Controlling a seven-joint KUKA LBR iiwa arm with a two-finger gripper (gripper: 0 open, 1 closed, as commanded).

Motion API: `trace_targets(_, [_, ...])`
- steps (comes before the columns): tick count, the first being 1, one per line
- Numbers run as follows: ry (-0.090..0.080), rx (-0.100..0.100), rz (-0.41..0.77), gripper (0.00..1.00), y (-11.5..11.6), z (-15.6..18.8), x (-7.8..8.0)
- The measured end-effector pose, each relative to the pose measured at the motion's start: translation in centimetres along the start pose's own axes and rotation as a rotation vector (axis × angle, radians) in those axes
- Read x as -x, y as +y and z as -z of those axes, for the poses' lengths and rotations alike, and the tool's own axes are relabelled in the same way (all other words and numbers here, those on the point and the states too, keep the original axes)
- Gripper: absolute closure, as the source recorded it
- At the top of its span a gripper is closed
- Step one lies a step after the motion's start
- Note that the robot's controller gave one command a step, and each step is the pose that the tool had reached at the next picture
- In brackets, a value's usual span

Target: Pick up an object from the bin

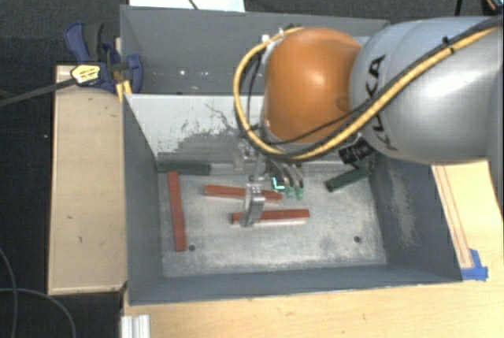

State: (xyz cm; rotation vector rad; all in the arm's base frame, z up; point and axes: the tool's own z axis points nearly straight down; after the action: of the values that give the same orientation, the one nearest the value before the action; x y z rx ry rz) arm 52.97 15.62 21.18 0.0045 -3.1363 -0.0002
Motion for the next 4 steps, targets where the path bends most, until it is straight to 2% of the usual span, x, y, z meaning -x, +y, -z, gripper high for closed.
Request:
trace_targets(1, [0.0, -0.002, -0.159, 0.0, -3.2, -13.1, 0.5])
trace_targets(2, [-0.003, 0.001, -0.227, 0.0, -5.2, -14.2, -0.5])
trace_targets(3, [-0.007, 0.002, -0.234, 1.0, -5.1, -14.2, -0.4])
trace_targets(4, [-0.012, 0.004, -0.219, 1.0, -4.7, -9.2, -0.9])
